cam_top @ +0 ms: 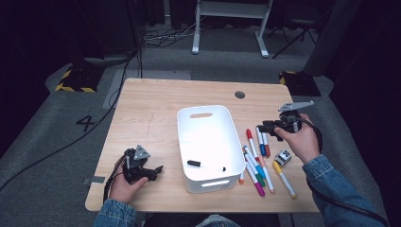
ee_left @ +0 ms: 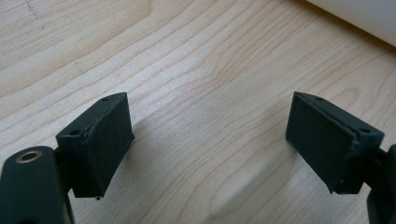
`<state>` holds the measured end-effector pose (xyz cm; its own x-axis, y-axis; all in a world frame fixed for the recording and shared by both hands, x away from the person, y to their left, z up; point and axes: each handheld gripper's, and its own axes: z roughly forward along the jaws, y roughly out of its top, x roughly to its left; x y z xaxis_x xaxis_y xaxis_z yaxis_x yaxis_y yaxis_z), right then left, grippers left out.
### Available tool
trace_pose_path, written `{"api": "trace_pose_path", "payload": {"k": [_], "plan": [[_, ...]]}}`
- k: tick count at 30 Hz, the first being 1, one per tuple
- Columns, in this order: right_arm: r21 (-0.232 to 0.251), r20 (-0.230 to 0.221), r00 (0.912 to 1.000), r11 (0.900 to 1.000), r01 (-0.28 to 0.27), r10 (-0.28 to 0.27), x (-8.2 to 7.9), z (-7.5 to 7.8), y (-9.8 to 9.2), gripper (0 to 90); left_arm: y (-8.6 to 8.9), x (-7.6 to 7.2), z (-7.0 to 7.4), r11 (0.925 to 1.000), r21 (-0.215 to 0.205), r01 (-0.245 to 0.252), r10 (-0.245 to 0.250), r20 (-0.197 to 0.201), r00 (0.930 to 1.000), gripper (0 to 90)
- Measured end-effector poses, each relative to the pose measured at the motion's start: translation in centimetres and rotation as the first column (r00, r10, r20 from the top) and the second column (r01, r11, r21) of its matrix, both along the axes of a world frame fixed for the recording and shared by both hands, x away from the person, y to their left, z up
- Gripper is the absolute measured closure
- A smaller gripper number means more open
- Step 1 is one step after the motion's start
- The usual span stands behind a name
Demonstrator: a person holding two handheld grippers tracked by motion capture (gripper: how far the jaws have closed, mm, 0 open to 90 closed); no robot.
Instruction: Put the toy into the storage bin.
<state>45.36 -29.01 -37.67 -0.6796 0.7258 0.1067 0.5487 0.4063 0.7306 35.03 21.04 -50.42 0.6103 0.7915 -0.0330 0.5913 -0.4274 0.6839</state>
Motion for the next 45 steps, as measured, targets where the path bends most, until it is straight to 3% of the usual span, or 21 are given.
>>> {"api": "trace_pose_path", "payload": {"k": [3,7,14,17,20,25,33,36,45], "plan": [[-0.004,-0.005,0.9999,1.0,0.016,-0.016,1.0,-0.9,-0.5,60.6,0.0,0.0,0.0,1.0,-0.001,0.001,-0.001,-0.003,1.0,15.0],[-0.057,0.022,0.9996,0.998,0.019,-0.018,2.2,-2.1,-1.0,58.9,0.0,0.0,0.0,1.0,-0.004,0.001,-0.001,-0.002,1.0,15.0],[-0.116,-0.04,0.9944,0.989,0.093,-0.098,3.6,-4.3,-1.8,55.1,0.0,0.0,0.0,1.0,0.008,-0.005,0.005,0.007,1.0,15.1],[-0.122,-0.077,0.9906,0.987,0.103,-0.113,4.1,-5.4,-2.1,56.3,0.0,0.0,0.0,1.0,0.007,-0.007,0.007,0.007,1.0,15.1],[-0.161,-0.081,0.9891,0.981,0.108,-0.123,4.5,-6.5,-2.1,57.4,0.0,0.0,0.0,1.0,0.007,-0.007,0.007,0.007,1.0,15.1],[-0.184,-0.108,0.9837,0.975,0.123,-0.144,5.1,-7.9,-2.1,60.6,0.0,0.0,0.0,1.0,0.007,-0.007,0.006,0.007,1.0,15.1],[-0.237,-0.142,0.9715,0.959,0.153,-0.19,5.2,-8.9,-2.3,63.4,0.0,0.0,0.0,1.0,0.007,-0.007,0.007,0.007,1.0,15.1],[-0.24,-0.151,0.9691,0.958,0.156,-0.195,5.2,-9.2,-2.3,64.7,0.0,0.0,0.0,1.0,0.008,-0.005,0.005,0.007,1.0,15.1],[-0.273,-0.131,0.97,0.948,0.163,-0.205,5.4,-9.7,-1.9,69.4,0.0,0.0,0.0,1.0,0.007,-0.007,0.007,0.007,1.0,15.1]]}}
